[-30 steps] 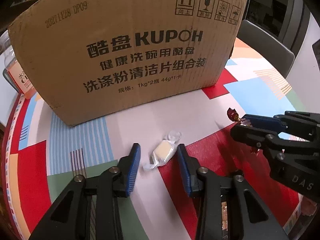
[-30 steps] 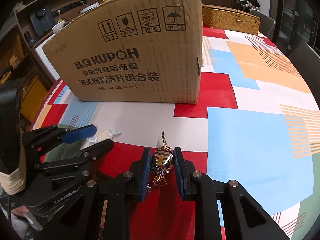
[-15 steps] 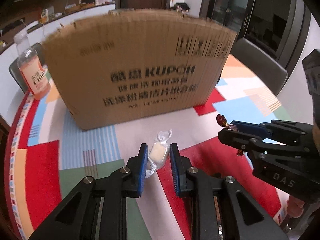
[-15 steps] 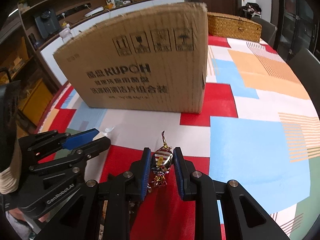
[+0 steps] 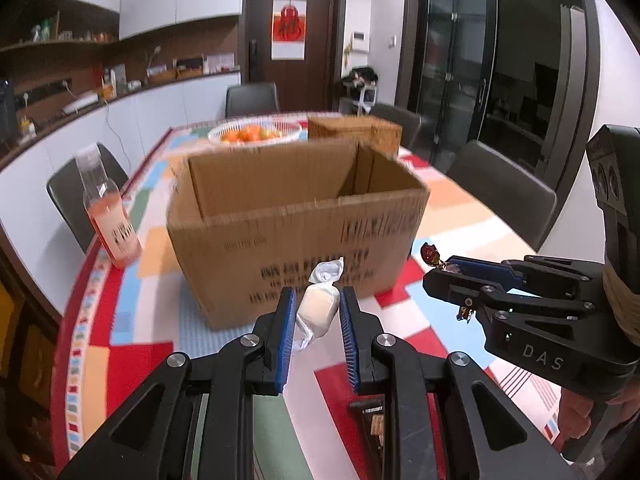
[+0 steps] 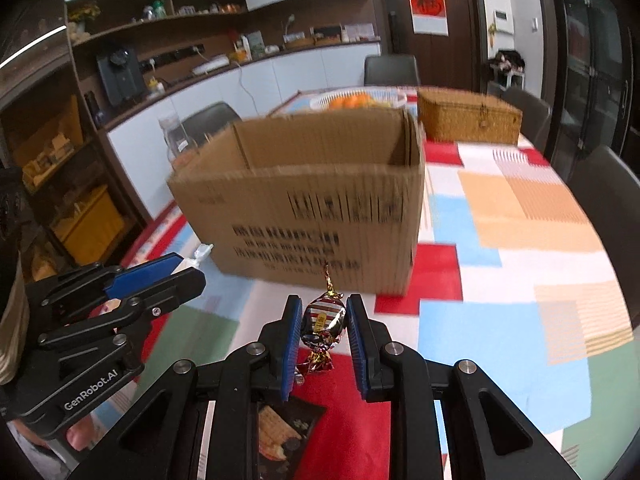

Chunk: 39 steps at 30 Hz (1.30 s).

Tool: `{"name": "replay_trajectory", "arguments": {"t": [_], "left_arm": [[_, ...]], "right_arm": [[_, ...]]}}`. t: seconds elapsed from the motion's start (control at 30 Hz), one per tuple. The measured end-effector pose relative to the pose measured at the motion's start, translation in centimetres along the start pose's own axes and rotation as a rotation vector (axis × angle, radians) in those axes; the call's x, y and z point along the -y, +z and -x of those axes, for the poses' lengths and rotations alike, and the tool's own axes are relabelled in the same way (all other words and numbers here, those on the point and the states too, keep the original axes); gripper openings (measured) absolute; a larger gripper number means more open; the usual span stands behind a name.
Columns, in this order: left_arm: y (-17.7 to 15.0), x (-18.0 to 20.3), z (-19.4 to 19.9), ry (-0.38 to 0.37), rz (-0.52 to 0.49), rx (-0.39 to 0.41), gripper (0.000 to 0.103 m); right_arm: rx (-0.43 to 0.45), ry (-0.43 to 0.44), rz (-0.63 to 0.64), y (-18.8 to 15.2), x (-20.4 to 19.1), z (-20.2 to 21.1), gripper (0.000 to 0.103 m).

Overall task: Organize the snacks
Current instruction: 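Carry the white candy with the left tool while the right tool carries the gold candy to the box, then open the left tool over the box while the right tool drops the gold candy inside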

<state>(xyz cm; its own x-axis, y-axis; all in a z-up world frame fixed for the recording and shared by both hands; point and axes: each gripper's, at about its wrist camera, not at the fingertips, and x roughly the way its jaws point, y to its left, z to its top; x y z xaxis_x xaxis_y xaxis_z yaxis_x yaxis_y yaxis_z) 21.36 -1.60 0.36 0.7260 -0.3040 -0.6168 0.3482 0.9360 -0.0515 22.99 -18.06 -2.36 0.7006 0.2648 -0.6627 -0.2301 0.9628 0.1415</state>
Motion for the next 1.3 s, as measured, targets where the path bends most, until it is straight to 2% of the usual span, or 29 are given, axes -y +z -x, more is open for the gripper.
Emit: {"name": "replay_trajectory", "arguments": {"t": [0.3, 0.5, 0.77, 1.13, 1.23, 1.3], "left_arm": [[3.7, -0.6, 2.3, 0.040, -0.023, 0.119, 0.023], [5.9, -1.7, 2.2, 0.063, -0.026, 0.159, 0.023], [9.0, -3.3, 0.1, 0.073, -0.011, 0.160, 0.023], [12.0, -4.8, -4.1, 0.106, -0.008, 0.101, 0.023], [12.2, -5.1, -4.4, 0.128, -0.007, 0.107, 0.038], [12.0, -5.1, -4.2, 0.142, -0.006, 0.117, 0.044]], "right_arm": [[0.123, 0.006, 0.021, 3.4, -0.8, 2.1, 0.024], [0.180, 0.003, 0.039, 6.0, -1.2, 2.3, 0.024], [0.208, 0.008, 0.047, 9.4, -1.1, 1.2, 0.024], [0.163, -0.024, 0.060, 12.8, -0.5, -2.6, 0.024], [0.141, -0.036, 0.057, 13.3, -0.2, -3.7, 0.025], [0.123, -0.046, 0.051, 13.2, -0.1, -4.0, 0.032]]}}
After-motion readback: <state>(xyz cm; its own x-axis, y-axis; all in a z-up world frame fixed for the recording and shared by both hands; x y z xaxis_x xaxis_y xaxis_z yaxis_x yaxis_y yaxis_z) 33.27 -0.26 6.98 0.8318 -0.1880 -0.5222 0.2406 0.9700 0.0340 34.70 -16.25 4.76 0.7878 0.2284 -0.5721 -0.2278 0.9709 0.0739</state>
